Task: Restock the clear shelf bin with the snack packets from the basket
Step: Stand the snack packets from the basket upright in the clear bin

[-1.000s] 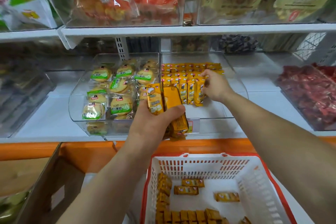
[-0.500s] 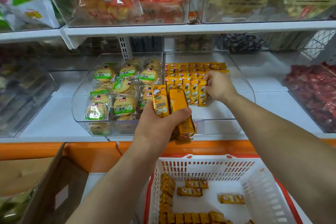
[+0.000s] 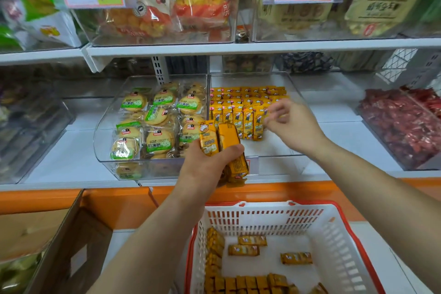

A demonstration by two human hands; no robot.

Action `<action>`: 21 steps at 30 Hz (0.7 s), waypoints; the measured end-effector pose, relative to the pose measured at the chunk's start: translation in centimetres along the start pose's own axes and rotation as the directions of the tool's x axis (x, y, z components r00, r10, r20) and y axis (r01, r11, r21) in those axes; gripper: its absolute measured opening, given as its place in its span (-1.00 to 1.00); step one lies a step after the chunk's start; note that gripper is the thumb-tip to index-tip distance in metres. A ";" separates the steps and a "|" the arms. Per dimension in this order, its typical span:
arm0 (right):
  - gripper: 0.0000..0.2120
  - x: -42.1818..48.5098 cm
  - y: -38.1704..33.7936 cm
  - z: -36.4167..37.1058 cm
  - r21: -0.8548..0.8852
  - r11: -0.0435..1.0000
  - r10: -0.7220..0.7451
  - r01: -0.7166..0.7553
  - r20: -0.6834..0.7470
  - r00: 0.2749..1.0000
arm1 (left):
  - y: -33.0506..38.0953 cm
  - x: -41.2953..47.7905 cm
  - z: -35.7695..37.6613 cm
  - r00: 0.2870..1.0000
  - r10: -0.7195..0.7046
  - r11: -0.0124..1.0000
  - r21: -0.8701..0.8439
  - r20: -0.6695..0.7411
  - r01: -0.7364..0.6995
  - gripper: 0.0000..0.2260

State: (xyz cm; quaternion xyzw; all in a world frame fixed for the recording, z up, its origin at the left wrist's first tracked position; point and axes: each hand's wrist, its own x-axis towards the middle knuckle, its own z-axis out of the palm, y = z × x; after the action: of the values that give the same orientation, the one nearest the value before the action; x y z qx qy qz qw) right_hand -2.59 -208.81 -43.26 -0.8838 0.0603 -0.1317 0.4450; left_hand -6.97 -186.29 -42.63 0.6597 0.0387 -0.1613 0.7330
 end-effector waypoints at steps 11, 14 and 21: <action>-0.28 -12.1 -3.2 -2.4 0.237 0.968 0.001 -0.076 0.299 0.954 | -0.9 -2.2 4.1 0.985 0.069 0.997 0.022 0.156 -0.073 -0.68; -0.52 -11.9 -2.6 -3.3 0.491 0.825 0.122 -0.280 0.329 0.937 | -1.2 -2.2 4.1 0.983 0.075 0.996 0.036 0.168 -0.082 -0.85; -0.64 -11.9 -1.7 -3.7 0.557 0.737 0.175 -0.382 0.389 0.904 | -1.9 -1.7 3.7 0.987 0.032 0.996 0.074 0.160 -0.044 -0.79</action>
State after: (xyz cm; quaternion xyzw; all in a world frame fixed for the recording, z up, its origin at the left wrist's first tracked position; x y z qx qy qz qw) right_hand -15.02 -208.01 -41.92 -0.6768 0.0758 0.0658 0.7293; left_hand -9.73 -189.74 -43.48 0.6732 -0.0385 -0.2006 0.7107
